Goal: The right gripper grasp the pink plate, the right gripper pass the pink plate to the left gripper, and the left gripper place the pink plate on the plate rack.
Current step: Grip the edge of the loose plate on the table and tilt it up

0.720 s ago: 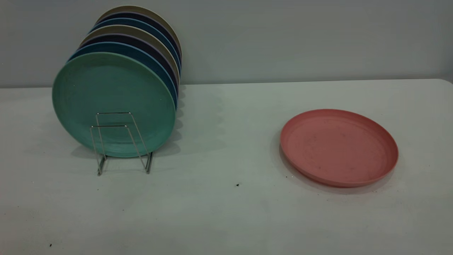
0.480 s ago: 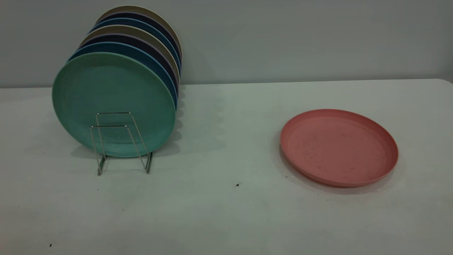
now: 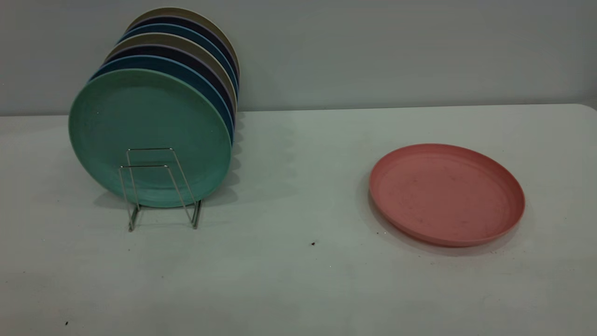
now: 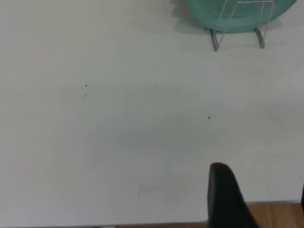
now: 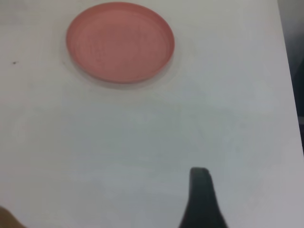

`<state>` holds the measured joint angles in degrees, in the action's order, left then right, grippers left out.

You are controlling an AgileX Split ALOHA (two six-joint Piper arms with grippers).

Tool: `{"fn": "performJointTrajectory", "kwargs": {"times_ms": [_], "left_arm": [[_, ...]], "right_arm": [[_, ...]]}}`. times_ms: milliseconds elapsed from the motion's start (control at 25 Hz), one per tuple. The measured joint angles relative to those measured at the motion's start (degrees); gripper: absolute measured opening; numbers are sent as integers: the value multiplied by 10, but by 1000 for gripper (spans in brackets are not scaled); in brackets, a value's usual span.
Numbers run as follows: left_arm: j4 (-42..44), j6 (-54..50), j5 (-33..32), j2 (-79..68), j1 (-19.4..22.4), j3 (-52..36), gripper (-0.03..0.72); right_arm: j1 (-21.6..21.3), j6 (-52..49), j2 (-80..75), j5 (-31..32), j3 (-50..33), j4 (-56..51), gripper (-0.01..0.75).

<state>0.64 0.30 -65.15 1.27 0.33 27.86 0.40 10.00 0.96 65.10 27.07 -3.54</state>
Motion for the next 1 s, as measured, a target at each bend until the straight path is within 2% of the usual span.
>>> {"fn": "performJointTrajectory", "kwargs": {"times_ms": [760,1000], "left_arm": [[-1,0,0,0,0,0,414],[-31,1,16,0,0,4,414]], "right_arm": [[0,0,0,0,0,-1,552],[0,11,0,-2,3,-35,552]]}}
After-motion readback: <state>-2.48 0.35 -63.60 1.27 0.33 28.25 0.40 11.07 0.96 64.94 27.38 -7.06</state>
